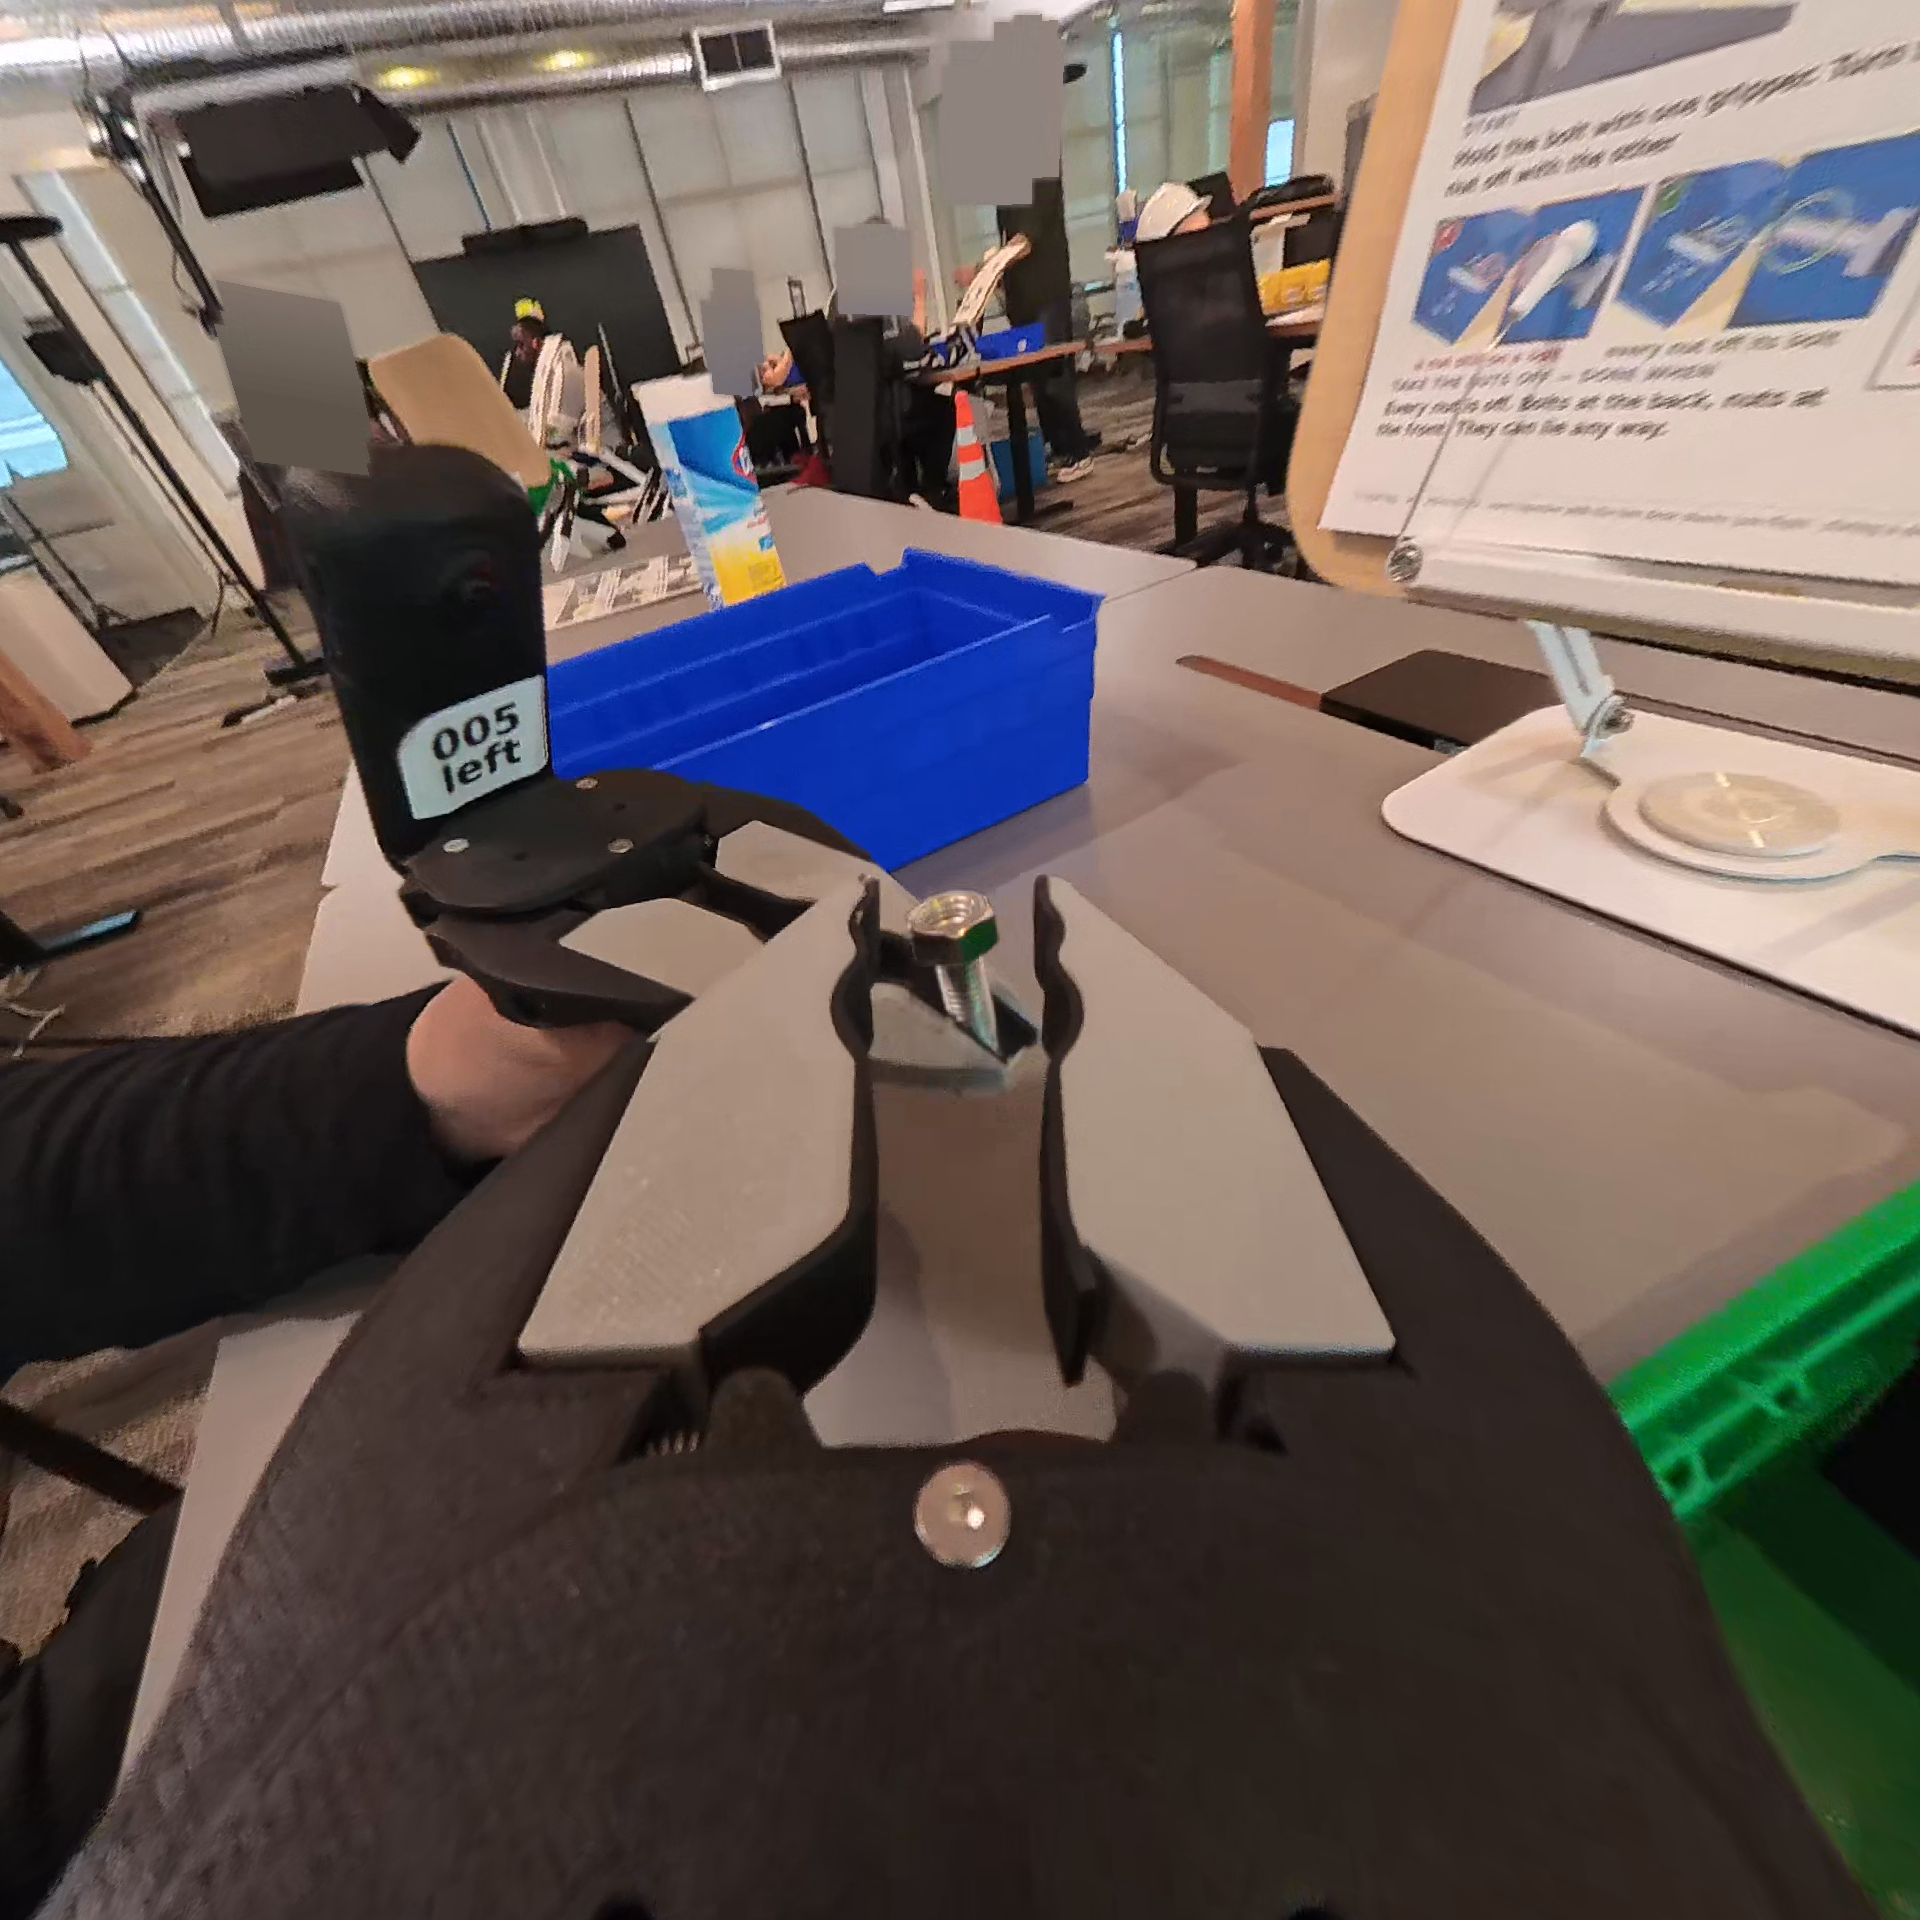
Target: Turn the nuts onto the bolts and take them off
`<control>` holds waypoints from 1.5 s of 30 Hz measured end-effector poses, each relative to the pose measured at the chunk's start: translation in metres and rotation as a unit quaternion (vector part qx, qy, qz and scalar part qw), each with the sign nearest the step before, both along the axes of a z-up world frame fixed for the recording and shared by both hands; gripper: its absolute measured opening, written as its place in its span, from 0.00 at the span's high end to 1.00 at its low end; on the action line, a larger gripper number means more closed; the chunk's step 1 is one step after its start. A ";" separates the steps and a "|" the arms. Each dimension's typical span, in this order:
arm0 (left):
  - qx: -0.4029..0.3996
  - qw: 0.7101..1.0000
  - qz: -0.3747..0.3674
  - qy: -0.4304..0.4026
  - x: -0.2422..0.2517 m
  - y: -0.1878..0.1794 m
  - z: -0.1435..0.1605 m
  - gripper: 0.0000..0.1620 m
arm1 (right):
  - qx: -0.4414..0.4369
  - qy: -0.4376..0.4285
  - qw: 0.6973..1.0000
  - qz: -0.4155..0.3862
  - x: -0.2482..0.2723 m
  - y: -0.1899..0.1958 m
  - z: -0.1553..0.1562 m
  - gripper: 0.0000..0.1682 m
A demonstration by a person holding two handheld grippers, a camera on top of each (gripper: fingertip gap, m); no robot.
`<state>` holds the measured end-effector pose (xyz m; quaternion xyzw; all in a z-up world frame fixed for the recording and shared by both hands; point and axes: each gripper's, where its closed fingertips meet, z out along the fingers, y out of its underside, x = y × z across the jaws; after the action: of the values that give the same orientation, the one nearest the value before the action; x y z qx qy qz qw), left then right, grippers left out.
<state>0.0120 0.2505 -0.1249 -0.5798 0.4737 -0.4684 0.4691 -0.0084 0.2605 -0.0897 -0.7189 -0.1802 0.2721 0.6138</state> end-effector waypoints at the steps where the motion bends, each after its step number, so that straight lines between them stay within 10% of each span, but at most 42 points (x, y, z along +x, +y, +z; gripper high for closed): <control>1: -0.003 1.000 0.013 0.003 -0.002 0.006 -0.001 0.96 | 0.004 0.005 1.000 -0.005 0.004 0.000 0.003 0.85; 45: 0.030 0.999 -0.028 0.011 0.007 -0.017 -0.004 0.96 | -0.006 -0.041 0.999 0.029 -0.019 -0.002 -0.016 0.84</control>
<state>0.0192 0.2330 -0.1290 -0.5574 0.5087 -0.4605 0.4674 -0.0269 0.2589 -0.1053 -0.7278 -0.2246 0.2613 0.5929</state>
